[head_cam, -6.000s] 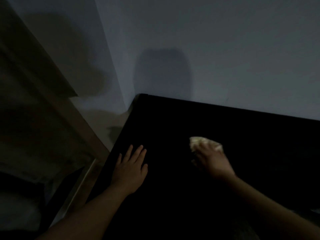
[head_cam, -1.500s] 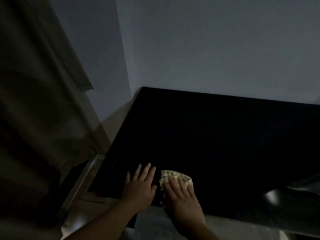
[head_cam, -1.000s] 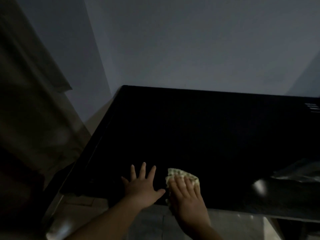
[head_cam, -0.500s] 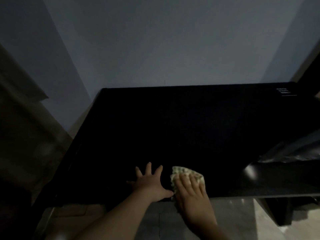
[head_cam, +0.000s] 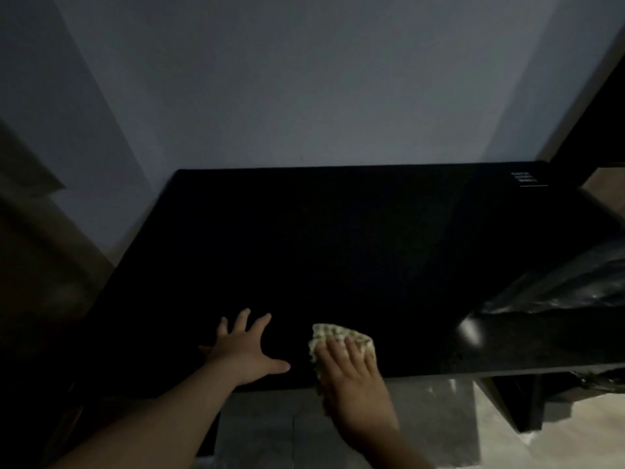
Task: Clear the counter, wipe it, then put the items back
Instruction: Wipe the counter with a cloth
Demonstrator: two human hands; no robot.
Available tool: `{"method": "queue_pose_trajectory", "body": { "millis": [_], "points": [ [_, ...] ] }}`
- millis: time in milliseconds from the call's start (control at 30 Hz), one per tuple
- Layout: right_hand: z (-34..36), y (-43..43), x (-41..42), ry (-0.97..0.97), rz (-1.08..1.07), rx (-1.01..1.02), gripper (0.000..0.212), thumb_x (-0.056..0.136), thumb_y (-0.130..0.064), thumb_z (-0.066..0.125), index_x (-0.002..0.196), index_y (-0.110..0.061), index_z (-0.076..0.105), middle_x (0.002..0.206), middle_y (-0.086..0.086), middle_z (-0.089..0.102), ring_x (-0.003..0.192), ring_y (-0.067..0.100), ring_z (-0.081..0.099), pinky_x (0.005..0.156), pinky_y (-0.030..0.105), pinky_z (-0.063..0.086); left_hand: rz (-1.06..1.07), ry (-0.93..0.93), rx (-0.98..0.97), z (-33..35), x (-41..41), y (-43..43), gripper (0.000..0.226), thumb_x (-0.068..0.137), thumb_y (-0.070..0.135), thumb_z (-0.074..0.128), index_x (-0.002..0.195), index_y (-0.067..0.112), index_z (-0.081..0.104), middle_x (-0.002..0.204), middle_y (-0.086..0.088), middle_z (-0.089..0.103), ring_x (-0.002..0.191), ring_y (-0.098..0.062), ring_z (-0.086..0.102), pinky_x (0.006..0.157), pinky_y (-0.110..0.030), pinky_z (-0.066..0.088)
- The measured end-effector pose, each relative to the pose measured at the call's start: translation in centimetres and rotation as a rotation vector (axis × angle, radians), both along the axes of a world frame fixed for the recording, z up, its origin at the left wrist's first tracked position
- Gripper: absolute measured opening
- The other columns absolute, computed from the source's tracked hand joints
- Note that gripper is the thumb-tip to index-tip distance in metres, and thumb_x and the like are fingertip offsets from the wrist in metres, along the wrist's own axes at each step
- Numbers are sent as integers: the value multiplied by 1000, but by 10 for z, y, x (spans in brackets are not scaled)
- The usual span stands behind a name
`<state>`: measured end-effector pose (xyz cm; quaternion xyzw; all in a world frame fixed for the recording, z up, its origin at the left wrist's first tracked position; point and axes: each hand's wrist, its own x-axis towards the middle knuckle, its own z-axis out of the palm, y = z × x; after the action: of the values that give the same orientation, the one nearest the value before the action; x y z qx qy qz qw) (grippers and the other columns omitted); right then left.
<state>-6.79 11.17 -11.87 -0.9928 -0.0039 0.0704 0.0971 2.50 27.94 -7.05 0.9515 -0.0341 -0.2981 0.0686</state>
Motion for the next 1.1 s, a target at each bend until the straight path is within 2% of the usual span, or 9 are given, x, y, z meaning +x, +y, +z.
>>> {"method": "queue_pose_trajectory", "body": {
  "millis": [100, 167, 267, 400, 500, 633, 767, 900, 1100],
  "points": [
    [-3, -33, 9, 54, 3, -44, 67, 74, -47, 32, 136, -25, 46, 137, -2, 53, 122, 26, 55, 112, 33, 6, -19, -29, -23, -2, 1, 7, 98, 74, 70, 58, 149, 42, 0, 158, 9, -14, 145, -30, -11, 114, -61, 11],
    [4, -50, 19, 34, -53, -43, 85, 71, -56, 8, 149, -25, 23, 156, -3, 19, 144, 27, 23, 116, 30, 1, -40, -41, -36, -3, 1, 11, 96, 76, 69, 57, 149, 40, 1, 158, 11, -12, 146, -28, -10, 116, -59, 9],
    [10, -52, 33, 77, -196, -30, 64, 91, -53, 8, 151, -31, -1, 159, -4, -7, 147, 19, -8, 117, 37, -4, -57, -73, -54, -5, 4, 19, 87, 81, 66, 52, 149, 40, 5, 158, 13, -9, 146, -26, -8, 117, -55, 7],
    [11, -26, 49, 33, -394, -13, 56, 99, -41, 16, 151, -30, 1, 160, -1, -3, 147, 23, -3, 117, 44, -4, -128, -116, -44, -9, 6, 32, 64, 95, 57, 32, 150, 39, 4, 158, 13, -10, 147, -21, -10, 119, -49, 3],
    [12, 15, 60, 83, -225, 30, 63, 91, -45, 12, 151, -28, 9, 159, 1, 2, 147, 27, 3, 117, 44, -1, -150, -114, -58, -7, 11, 34, 57, 99, 51, 25, 150, 38, 5, 158, 14, -9, 147, -20, -10, 119, -47, 3],
    [6, 24, 62, 15, 190, -31, 59, 79, -45, 37, 132, -24, 51, 131, 0, 59, 120, 25, 57, 109, 36, 28, -136, -93, -55, -1, 34, 43, 57, 100, 50, 23, 151, 35, 2, 159, 11, -9, 147, -20, -8, 119, -45, 7],
    [12, -54, 91, 12, -95, 17, 62, 98, -39, 31, 151, -26, 1, 159, 2, 5, 147, 23, 5, 117, 39, -3, -166, -95, -34, 4, 56, 54, 61, 100, 49, 23, 151, 31, -5, 159, 6, -14, 146, -23, -16, 119, -49, 3],
    [17, -47, 122, 63, -443, 88, 60, 100, -37, 28, 152, -25, 0, 159, 6, -8, 146, 28, -6, 116, 49, -6, -197, -36, -41, 7, 80, 68, 60, 101, 46, 21, 152, 28, -6, 159, 3, -13, 146, -23, -15, 118, -51, 0],
    [-6, 78, 113, 22, 250, 5, 57, 75, -47, 34, 128, -26, 44, 125, -2, 63, 112, 23, 63, 101, 44, 39, -171, 6, 74, 5, 84, 58, 56, 102, 42, 19, 152, 29, -4, 159, 4, -13, 147, -23, -11, 118, -50, -2]
  ]
}}
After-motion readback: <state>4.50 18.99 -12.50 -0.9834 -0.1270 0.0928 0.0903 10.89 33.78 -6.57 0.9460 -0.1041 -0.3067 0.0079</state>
